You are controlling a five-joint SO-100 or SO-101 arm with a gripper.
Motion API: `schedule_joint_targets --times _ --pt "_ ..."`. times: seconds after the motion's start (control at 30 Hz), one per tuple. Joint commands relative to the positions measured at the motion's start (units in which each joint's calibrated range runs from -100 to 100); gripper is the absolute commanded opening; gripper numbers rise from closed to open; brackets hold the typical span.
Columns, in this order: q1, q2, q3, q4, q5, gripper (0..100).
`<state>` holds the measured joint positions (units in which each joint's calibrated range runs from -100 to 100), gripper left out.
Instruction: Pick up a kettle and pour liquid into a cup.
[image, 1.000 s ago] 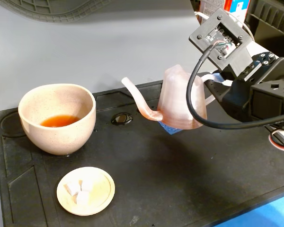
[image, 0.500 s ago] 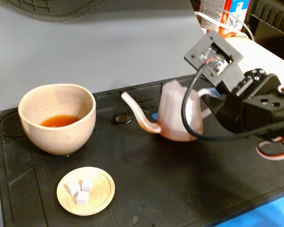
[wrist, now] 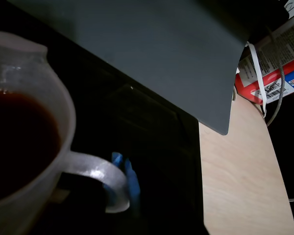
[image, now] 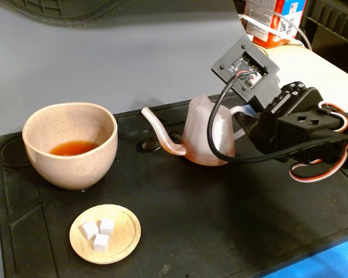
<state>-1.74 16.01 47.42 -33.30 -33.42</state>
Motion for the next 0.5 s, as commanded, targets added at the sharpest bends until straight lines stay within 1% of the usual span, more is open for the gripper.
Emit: schedule_joint_targets --times 0.0,0.13,0.27,0.33,0.47 --pt "0.26 1.74 -5.41 -1.33 -0.04 1" --pt "0.26 4.89 -9.94 -1.33 0.17 1" --pt "0.26 5.49 -10.12 -1.41 0.23 1" --pt "0.26 5.58 -9.94 -3.92 0.28 1" --pt "0.33 5.58 -9.13 -4.27 0.28 1"
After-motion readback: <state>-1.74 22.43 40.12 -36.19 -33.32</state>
